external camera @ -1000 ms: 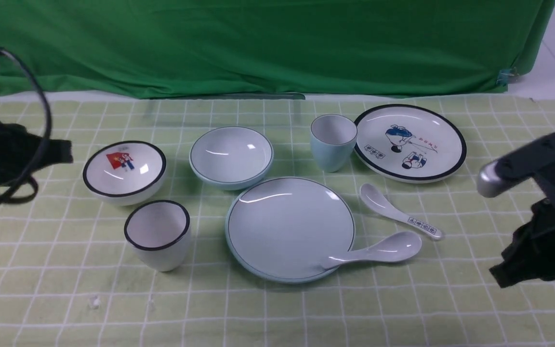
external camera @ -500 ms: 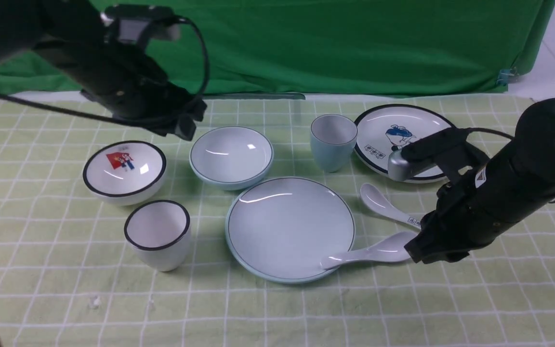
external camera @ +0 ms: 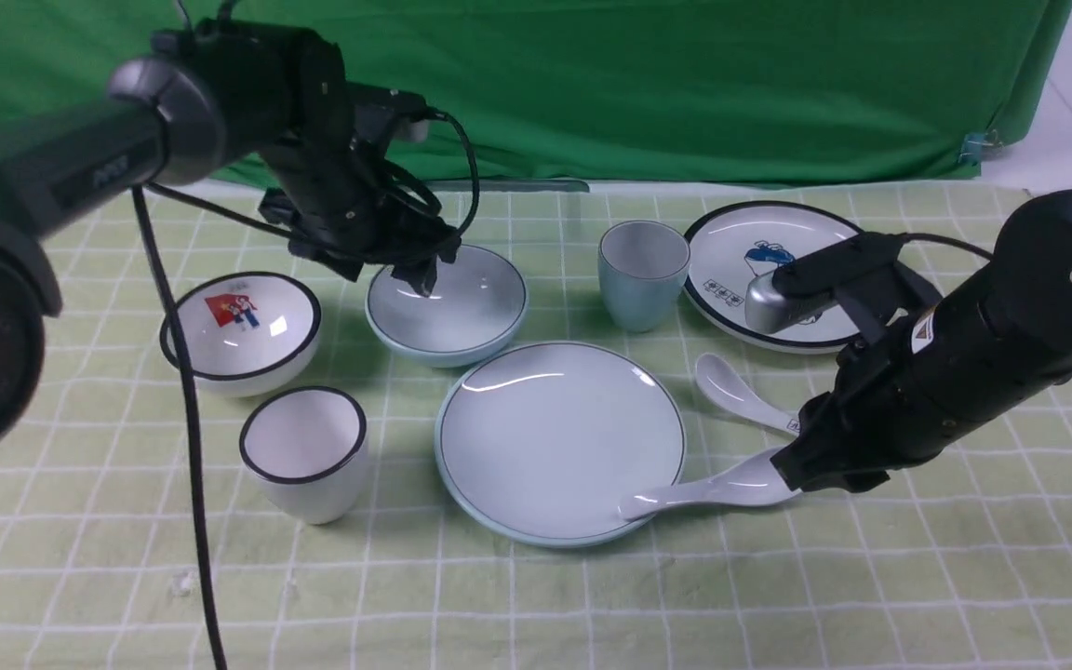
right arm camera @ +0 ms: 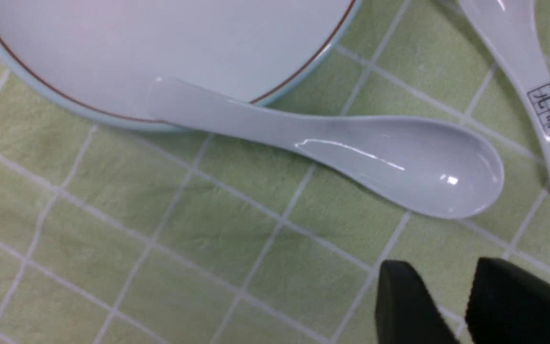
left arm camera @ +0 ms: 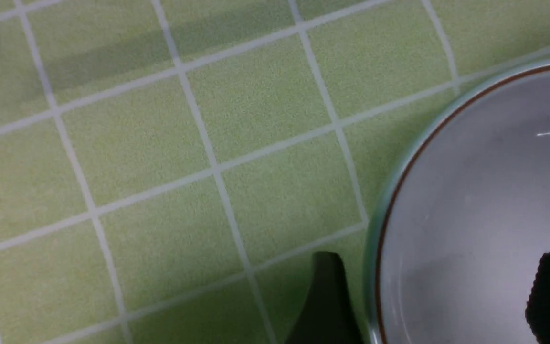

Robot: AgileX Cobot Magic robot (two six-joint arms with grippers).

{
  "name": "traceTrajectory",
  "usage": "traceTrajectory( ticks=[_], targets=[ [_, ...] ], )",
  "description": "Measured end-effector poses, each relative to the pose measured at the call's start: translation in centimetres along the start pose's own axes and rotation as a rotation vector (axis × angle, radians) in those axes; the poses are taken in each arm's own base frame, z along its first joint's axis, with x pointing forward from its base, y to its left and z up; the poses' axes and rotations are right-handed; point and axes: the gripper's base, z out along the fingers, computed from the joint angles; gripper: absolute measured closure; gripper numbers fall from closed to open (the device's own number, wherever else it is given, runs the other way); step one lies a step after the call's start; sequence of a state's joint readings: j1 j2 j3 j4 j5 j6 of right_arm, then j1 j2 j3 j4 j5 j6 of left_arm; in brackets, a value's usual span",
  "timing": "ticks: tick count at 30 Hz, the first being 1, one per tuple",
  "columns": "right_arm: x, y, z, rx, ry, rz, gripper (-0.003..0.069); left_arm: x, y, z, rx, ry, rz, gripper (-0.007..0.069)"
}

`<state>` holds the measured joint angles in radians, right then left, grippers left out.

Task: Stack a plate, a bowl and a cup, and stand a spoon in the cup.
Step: Use the left arm to grab a blue rice bowl, then use the left arm to put the blue rice bowl into the blue large plate in the middle

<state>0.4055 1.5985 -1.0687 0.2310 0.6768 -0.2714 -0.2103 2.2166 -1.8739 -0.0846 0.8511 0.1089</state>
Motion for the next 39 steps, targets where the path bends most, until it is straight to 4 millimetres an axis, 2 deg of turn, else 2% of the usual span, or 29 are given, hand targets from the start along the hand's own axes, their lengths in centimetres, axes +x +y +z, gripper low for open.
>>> traceTrajectory(
  ticks=[2,3,4,5,6,9,10,11,17,19,21,23,24,25,27,28,30,34,37,39],
  targets=[
    [-0.1,0.0,0.0,0.002,-0.007,0.0,0.042,0.2,0.1,0.7,-0.005,0.014,-0.014,0.0244],
    [-0.1,0.0,0.0,0.002,-0.007,0.0,0.042,0.2,0.1,0.7,-0.006,0.015,-0.017,0.0253],
    [-0.1,0.0,0.0,0.003,-0.011,0.001,0.042,0.4,0.1,1.2,-0.009,0.03,-0.026,0.0328],
    [-0.1,0.0,0.0,0.004,-0.015,0.011,0.042,0.5,0.2,1.4,-0.009,0.039,-0.028,0.0378],
    [-0.1,0.0,0.0,0.004,-0.015,0.01,0.042,0.5,0.2,1.4,-0.009,0.039,-0.03,0.0389],
    [-0.1,0.0,0.0,0.004,-0.016,0.042,0.042,0.5,0.3,1.6,-0.015,0.033,-0.043,0.0564],
    [-0.1,0.0,0.0,0.003,-0.016,0.044,0.042,0.4,0.3,1.6,-0.015,0.029,-0.044,0.0571],
    [-0.2,0.0,0.0,0.004,-0.017,0.051,0.042,0.1,0.3,1.3,-0.008,0.009,-0.056,0.061],
    [-0.3,-0.1,0.0,0.006,-0.028,0.065,0.042,-0.2,0.0,-1.1,0.037,0.005,-0.051,0.0634],
    [-0.4,-0.1,0.0,0.011,-0.048,0.065,0.042,-0.3,-0.6,-3.1,0.093,0.012,-0.039,0.0634],
    [-0.5,-0.1,0.0,0.013,-0.056,0.066,0.042,-0.6,-2.0,-5.5,0.161,-0.008,-0.011,0.0634],
    [-0.5,-0.1,0.0,0.012,-0.057,0.066,0.0419,-0.4,-3.6,-7.0,0.2,-0.001,0.035,0.0634],
    [-0.5,-0.1,0.0,0.012,-0.057,0.066,0.0419,-0.3,-4.0,-7.1,0.205,0.003,0.046,0.0634],
    [-0.5,-0.1,0.0,0.012,-0.056,0.066,0.0419,0.3,-5.4,-7.2,0.226,0.031,0.076,0.0634],
    [-0.4,-0.1,0.0,0.01,-0.049,0.066,0.0419,1.3,-7.2,-6.2,0.25,0.073,0.109,0.0634],
    [-0.4,-0.1,0.0,0.01,-0.049,0.066,0.0419,1.4,-7.4,-6.1,0.251,0.077,0.113,0.0634],
    [-0.4,-0.1,0.0,0.009,-0.046,0.067,0.0419,2.9,-9.0,-4.0,0.261,0.134,0.14,0.0634],
    [-0.4,-0.1,0.0,0.008,-0.041,0.067,0.0419,3.8,-10.0,-2.0,0.256,0.173,0.165,0.0629],
    [-0.3,-0.1,0.0,0.007,-0.038,0.067,0.042,4.0,-10.3,-1.4,0.249,0.178,0.175,0.0615],
    [-0.3,0.0,0.0,0.006,-0.035,0.066,0.042,4.0,-10.2,-1.0,0.242,0.179,0.174,0.0563]
  ],
)
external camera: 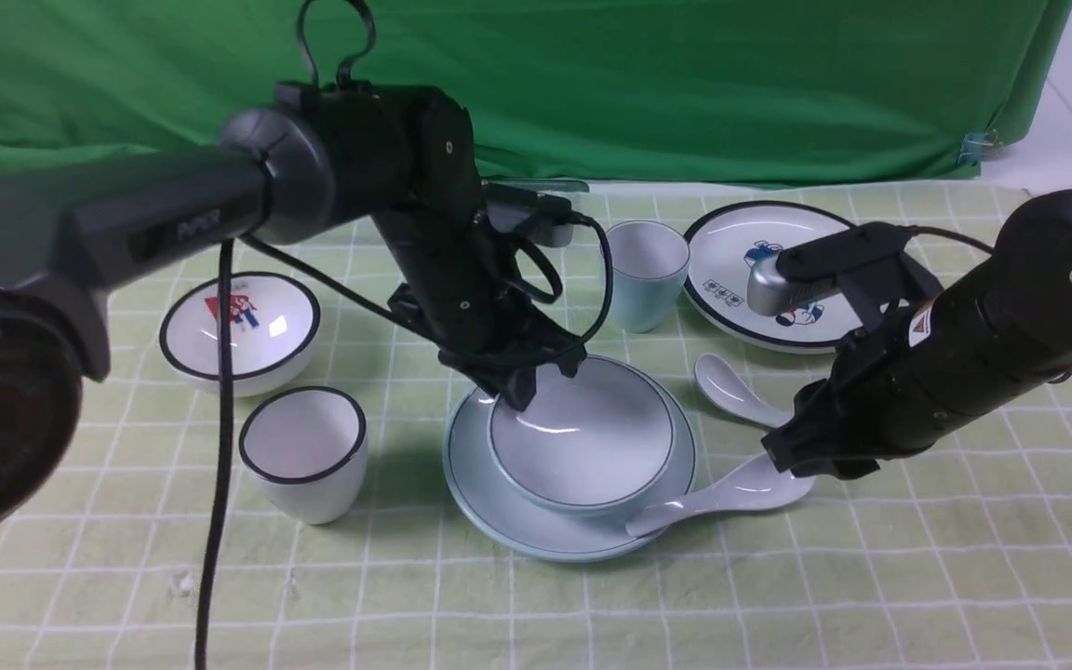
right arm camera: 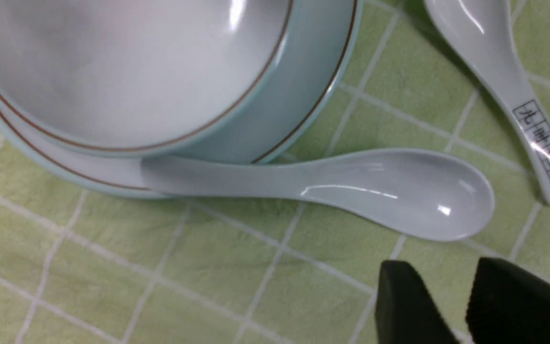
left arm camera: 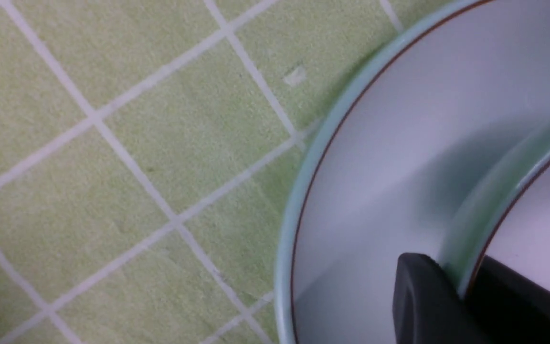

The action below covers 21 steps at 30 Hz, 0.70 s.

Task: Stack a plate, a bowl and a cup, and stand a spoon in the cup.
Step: Use the left arm to put the blue rice bowl into the blue large plate in the middle, then use the right arm to grab a blue teacup

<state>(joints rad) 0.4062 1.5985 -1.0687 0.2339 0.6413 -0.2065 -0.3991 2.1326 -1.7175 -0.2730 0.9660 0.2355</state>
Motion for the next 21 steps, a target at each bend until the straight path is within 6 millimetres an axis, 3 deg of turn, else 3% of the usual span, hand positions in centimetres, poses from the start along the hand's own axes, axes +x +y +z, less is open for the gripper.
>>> traceTrajectory(
  ticks=[3,6,9,10,14,15,16,17,18,21],
  targets=[
    [0.0,0.0,0.0,0.0,0.0,0.0,0.042,0.0,0.0,0.0,-0.005,0.005,0.004,0.0503],
    [0.0,0.0,0.0,-0.001,0.003,-0.025,0.0418,0.2,0.0,-0.3,-0.005,0.021,0.015,0.0369],
    [-0.5,0.1,-0.2,-0.007,0.012,-0.039,0.0416,0.2,-0.4,-2.4,-0.022,0.006,0.04,0.026],
    [-0.7,0.1,-0.2,-0.007,0.011,-0.043,0.0416,0.2,-0.4,-2.7,-0.025,0.003,0.043,0.026],
    [-4.2,0.1,-0.2,-0.011,-0.038,-0.061,0.04,0.3,-1.5,-10.6,-0.122,-0.155,0.089,0.0235],
    [-5.4,0.0,0.1,-0.012,-0.053,-0.064,0.0383,0.7,-2.1,-14.1,-0.155,-0.236,0.108,0.0246],
    [-6.7,0.0,-0.1,-0.011,-0.082,-0.07,0.0363,1.1,-2.4,-16.1,-0.176,-0.281,0.115,0.026],
    [-6.7,0.0,0.2,-0.012,-0.076,-0.069,0.0363,1.3,-2.6,-17.1,-0.186,-0.304,0.116,0.0264],
    [-8.7,-0.1,0.4,-0.012,-0.115,-0.074,0.0322,2.3,-3.1,-20.4,-0.214,-0.376,0.117,0.0291],
    [-12.5,-0.3,0.8,-0.011,-0.192,-0.065,0.0249,4.7,-3.9,-25.8,-0.246,-0.5,0.108,0.0353]
  ],
)
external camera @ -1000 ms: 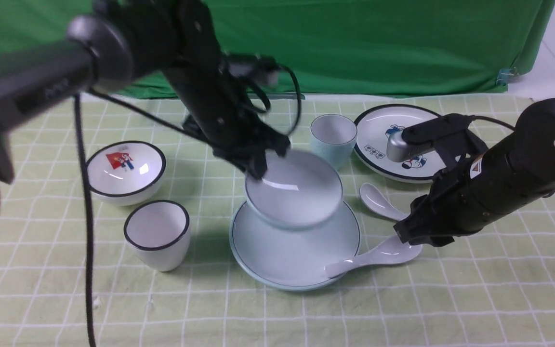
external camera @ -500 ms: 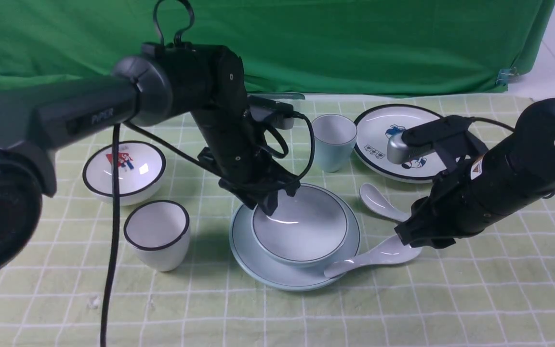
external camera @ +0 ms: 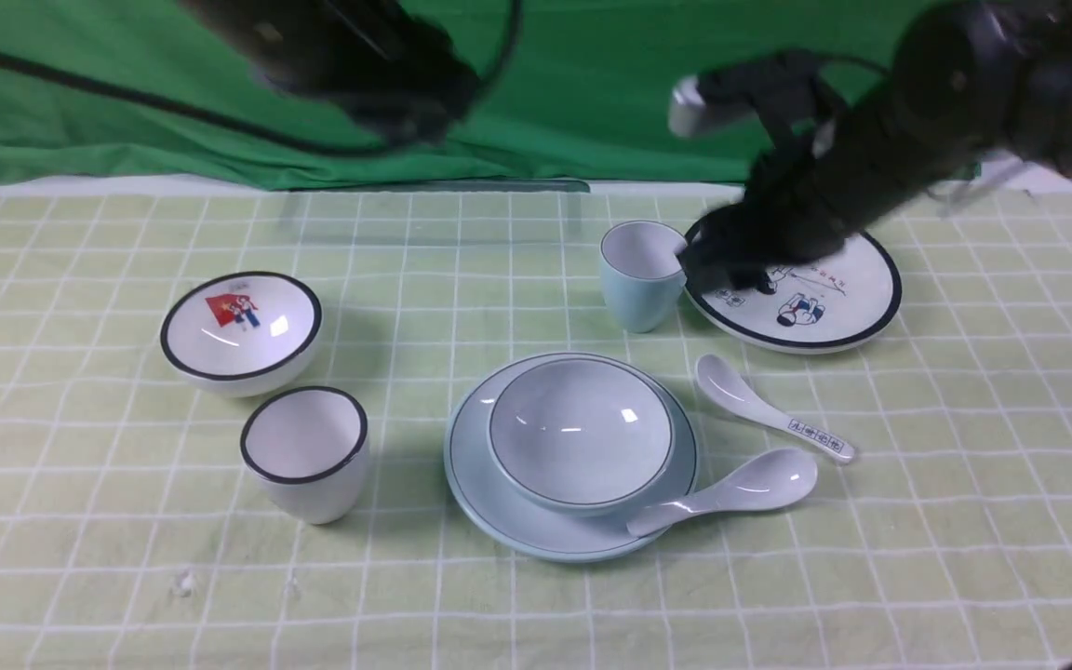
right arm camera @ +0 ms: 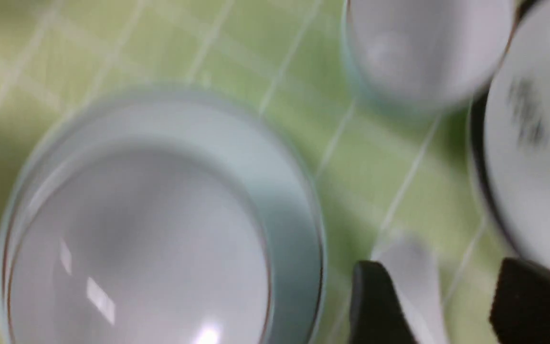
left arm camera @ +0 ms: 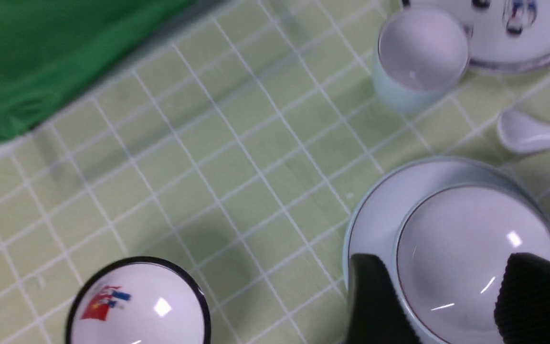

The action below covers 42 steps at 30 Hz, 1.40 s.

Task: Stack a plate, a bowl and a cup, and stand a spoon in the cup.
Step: Use the right arm to grab a blue teacup, then use the right arm to put the blue teacup into the blue rice bowl in the middle

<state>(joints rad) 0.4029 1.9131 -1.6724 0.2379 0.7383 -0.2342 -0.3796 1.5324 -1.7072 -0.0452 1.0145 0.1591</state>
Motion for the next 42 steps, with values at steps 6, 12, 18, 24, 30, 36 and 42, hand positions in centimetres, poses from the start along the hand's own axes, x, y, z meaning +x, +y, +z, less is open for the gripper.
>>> traceTrajectory(
  ticks=[6,12,18,24,30,36,42],
  targets=[
    [-3.6,-1.9,4.2,0.013,-0.063,0.043,0.0204,3.9,1.3,-8.4,-0.108,-0.099,-0.062,0.0459],
    [-3.2,-3.7,8.2,0.035,-0.043,0.065,0.0212,10.8,2.2,-12.6,-0.277,-0.083,-0.096,0.0484],
    [-2.1,-4.2,10.2,0.035,0.006,0.069,0.0419,18.3,1.6,-14.8,-0.446,-0.159,-0.204,0.0486],
    [-2.9,-4.2,8.3,0.028,0.021,0.017,0.0598,23.9,0.2,-12.3,-0.429,-0.187,-0.213,0.0486],
    [-5.5,-1.8,1.5,-0.006,0.001,-0.035,0.0598,28.0,-0.5,-8.4,-0.374,-0.17,-0.319,0.0484],
    [-4.1,4.8,-0.2,-0.093,0.096,-0.162,0.0598,27.4,-0.6,-8.1,-0.346,-0.285,-0.352,0.0477],
    [0.8,8.5,4.6,-0.125,0.271,-0.243,0.0598,27.2,-0.8,-8.0,-0.317,-0.311,-0.386,0.0475]
  ],
)
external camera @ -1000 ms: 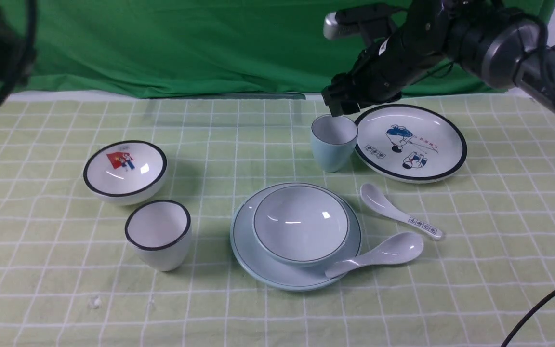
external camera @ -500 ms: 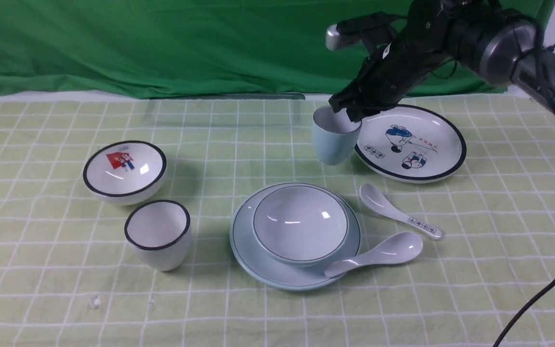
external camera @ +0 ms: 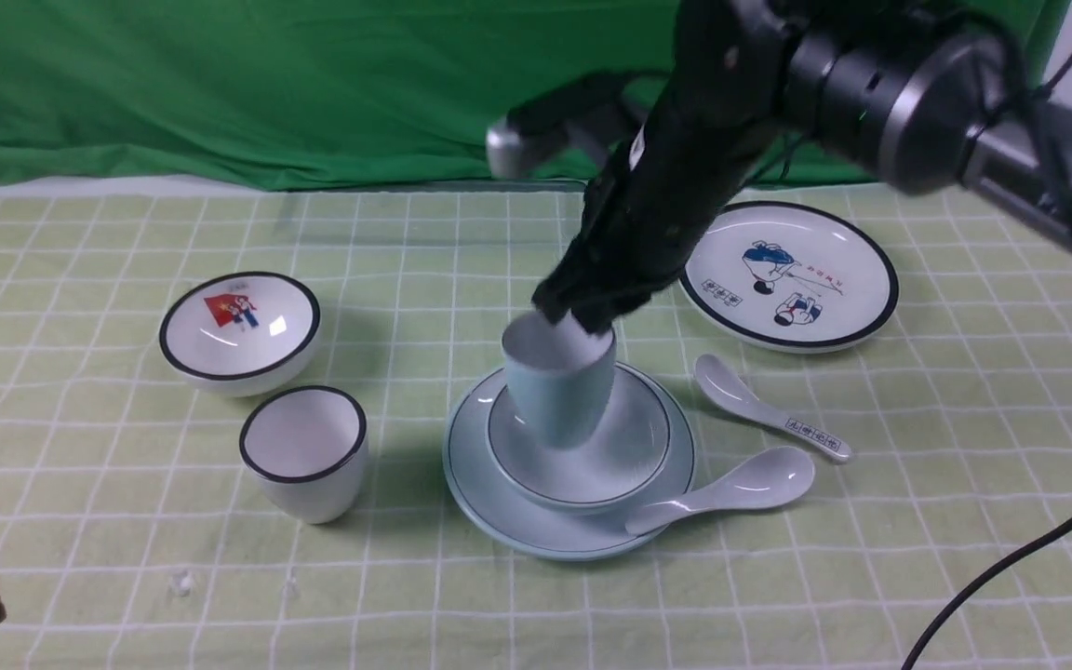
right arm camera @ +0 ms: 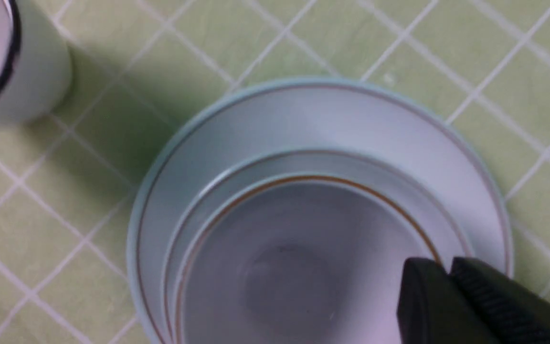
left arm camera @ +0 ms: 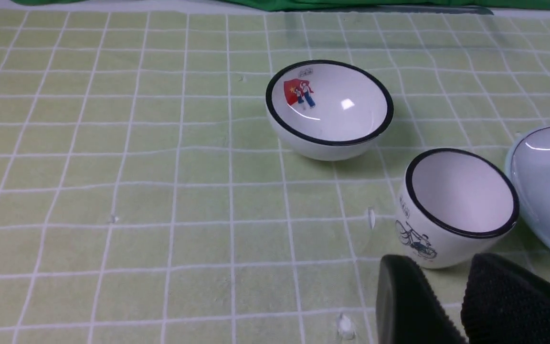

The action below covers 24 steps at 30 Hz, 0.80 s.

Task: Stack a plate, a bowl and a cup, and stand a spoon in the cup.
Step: Use the right arm to put the blue teacup into the blue rice bowl in the middle

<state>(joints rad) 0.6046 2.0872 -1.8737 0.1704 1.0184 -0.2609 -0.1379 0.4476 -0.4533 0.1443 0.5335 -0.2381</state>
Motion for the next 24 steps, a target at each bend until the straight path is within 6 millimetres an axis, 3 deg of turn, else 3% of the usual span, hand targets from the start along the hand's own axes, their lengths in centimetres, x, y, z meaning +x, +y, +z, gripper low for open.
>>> traceTrajectory(
  ticks=[2,7,14,24],
  targets=[
    [0.8,0.4,1.1,0.017,0.045,-0.028,0.0594,0.0,-0.1,0.0,0.006,0.001,-0.011,0.0475],
    [0.8,0.4,1.3,0.038,0.025,-0.042,0.0564,0.0,-0.1,0.0,0.013,0.003,-0.023,0.0473],
    [0.9,0.3,1.4,0.046,0.026,-0.049,0.036,0.1,-0.2,0.0,0.024,0.01,-0.043,0.0465],
    [1.8,0.8,1.4,0.023,0.131,-0.054,0.0334,0.1,-0.3,0.0,0.028,0.014,-0.052,0.0456]
  ],
)
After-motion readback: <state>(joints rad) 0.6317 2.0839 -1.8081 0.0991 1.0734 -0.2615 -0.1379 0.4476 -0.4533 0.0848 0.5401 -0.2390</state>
